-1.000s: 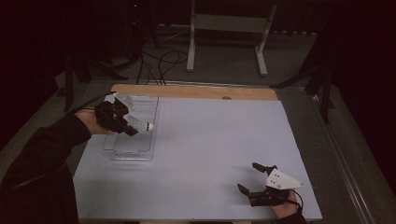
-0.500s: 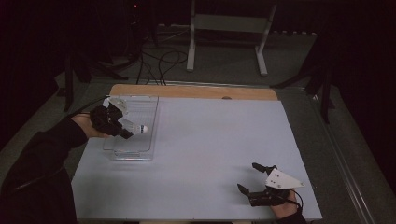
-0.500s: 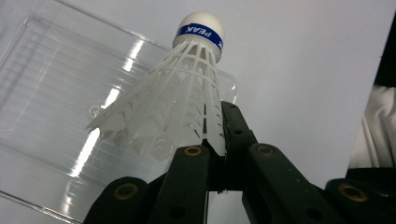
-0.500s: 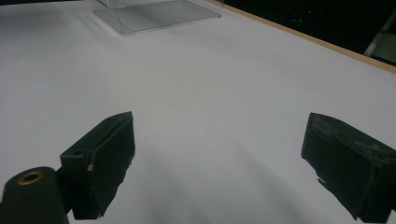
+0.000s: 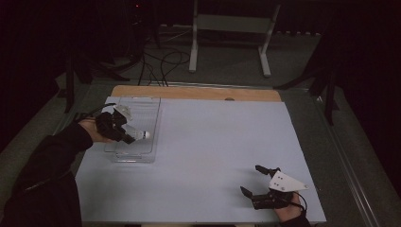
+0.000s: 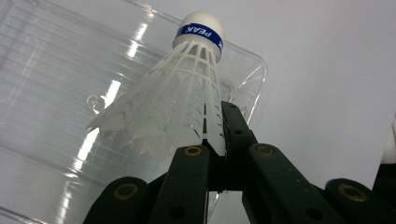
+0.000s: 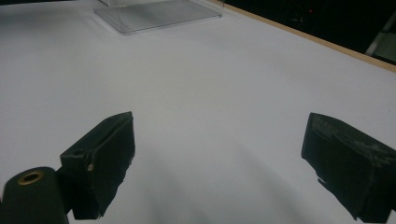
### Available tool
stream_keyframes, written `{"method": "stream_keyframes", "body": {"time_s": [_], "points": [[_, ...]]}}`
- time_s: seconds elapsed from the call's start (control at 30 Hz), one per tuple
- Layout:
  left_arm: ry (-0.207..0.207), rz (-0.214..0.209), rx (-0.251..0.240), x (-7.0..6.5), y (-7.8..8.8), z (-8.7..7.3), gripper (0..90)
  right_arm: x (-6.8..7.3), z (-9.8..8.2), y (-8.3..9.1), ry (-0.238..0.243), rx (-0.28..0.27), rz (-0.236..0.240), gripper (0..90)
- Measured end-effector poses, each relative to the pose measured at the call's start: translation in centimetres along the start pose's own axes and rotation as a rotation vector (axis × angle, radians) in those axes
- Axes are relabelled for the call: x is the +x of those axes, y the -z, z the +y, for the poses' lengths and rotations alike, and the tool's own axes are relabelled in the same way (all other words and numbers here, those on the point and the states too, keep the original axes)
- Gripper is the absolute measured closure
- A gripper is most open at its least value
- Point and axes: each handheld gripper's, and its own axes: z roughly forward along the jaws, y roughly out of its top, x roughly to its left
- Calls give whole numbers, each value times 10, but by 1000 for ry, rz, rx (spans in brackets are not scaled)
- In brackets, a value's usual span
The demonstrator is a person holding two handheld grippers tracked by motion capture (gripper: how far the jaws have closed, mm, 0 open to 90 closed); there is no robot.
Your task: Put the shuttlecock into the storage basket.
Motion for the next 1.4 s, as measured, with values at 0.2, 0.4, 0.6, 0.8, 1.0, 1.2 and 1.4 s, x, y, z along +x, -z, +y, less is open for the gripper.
{"method": "stream_keyframes", "body": {"time_s": [0.2, 0.4, 0.6, 0.8, 1.0, 1.2, 1.4], "points": [[10, 11, 13, 5, -8, -3, 900, 0, 0, 0, 1, 2, 2, 97], [4, 5, 59, 7, -20, -1, 900, 0, 0, 0, 0, 2, 2, 97], [-2, -7, 66, 7, -26, 1, 899, -1, -1, 0, -3, 5, 4, 97], [-9, -27, 83, 7, -32, 3, 899, -1, -1, -1, -5, 7, 3, 97], [-5, -30, 91, 8, -36, 4, 897, -1, -1, -1, -4, 9, 2, 97], [90, -24, 100, 12, -38, 7, 694, -1, -1, -1, -2, 13, 3, 97], [144, 31, 109, 15, -40, 10, 429, -2, -2, 0, -4, 12, 0, 97]]}}
